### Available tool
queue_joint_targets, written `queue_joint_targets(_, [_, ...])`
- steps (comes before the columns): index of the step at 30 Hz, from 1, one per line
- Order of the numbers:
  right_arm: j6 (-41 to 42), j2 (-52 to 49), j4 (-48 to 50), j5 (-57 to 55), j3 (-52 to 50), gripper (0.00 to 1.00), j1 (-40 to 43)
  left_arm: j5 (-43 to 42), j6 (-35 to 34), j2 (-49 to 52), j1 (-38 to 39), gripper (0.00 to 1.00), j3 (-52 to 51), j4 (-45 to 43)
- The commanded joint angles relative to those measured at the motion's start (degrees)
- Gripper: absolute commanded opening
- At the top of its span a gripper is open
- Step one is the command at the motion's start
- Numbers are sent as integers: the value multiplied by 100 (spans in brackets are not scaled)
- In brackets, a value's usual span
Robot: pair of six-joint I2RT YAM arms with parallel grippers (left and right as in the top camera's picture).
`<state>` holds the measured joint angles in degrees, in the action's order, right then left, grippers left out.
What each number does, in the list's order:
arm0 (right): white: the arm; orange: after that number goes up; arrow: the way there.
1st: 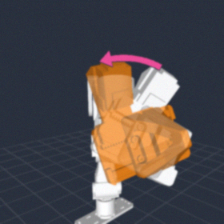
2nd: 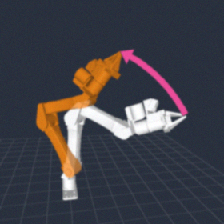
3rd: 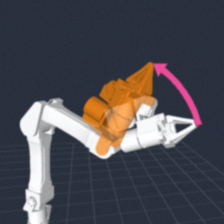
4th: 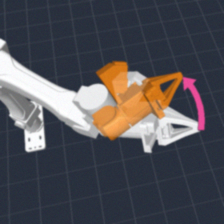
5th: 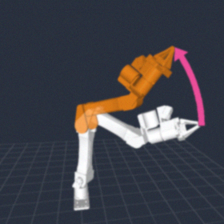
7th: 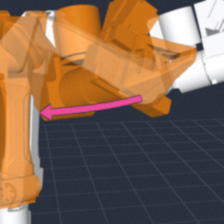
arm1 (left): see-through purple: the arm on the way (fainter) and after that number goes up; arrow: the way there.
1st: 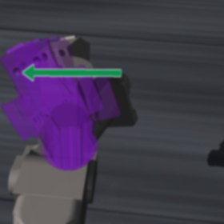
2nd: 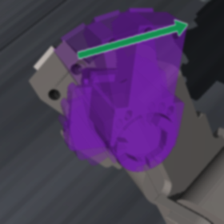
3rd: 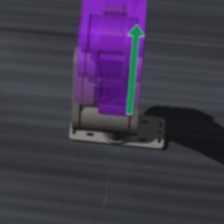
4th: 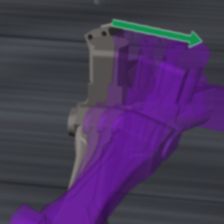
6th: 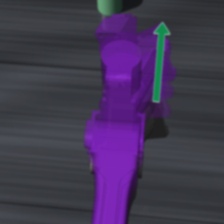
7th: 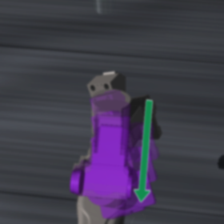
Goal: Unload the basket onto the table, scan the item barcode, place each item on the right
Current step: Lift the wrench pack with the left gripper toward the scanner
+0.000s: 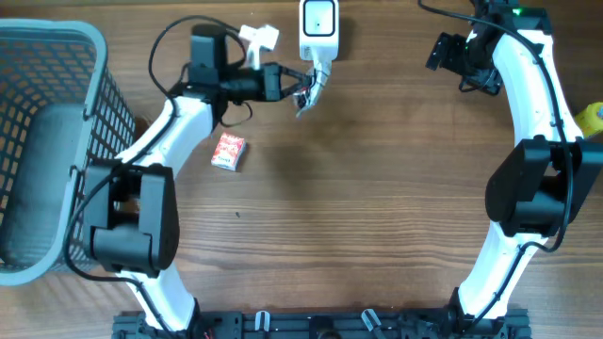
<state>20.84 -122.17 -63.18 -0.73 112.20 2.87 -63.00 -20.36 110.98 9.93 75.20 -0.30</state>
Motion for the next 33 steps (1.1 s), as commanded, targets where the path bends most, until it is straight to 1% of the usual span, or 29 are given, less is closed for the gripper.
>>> queue_joint_targets(1, [-144,164,24,-251,-87,100,-44,-2218,-520,-201,-153,4,4,-850])
queue_joint_targets(3, [-146,162,107,-348,-240,100,-44,-2511,-562,-201,-157,4,4,-1572])
queue_joint_targets(6, [-184,162,291,-463,-562,100,-44,-2640,-1038,-203,-68,4,4,-2887])
queue_joint_targets(7, [-186,162,372,-487,-684,100,-44,-2660,-1062,-203,-4,4,4,-3329])
queue_joint_targets(9, [-179,162,455,-531,-817,100,-44,-2645,-1130,-212,66,4,4,-3821])
queue_joint_targets(11, [-177,162,579,-623,-994,100,-44,-2474,-1436,-212,146,4,4,-4328])
queue_joint_targets(16, [-118,162,675,-719,-1143,100,-37,-2173,-2140,-212,229,4,4,-4592])
queue_joint_targets(21, [-118,162,680,-743,-1143,100,-37,-2127,-3307,-212,210,4,4,-5082])
queue_joint_targets(23, [-114,162,680,-743,-1143,100,-37,-2087,-3611,-212,205,4,4,-5163])
queue_joint_targets(27, [-114,162,680,-743,-1143,100,-37,-2090,-3825,-212,205,4,4,-5163])
queue_joint_targets(32, [-116,162,680,-743,-1143,100,-37,-2090,-3838,-212,205,4,4,-5184])
queue_joint_targets(33, [-116,162,680,-743,-1143,100,-37,-2096,-3738,-212,199,4,4,-5180])
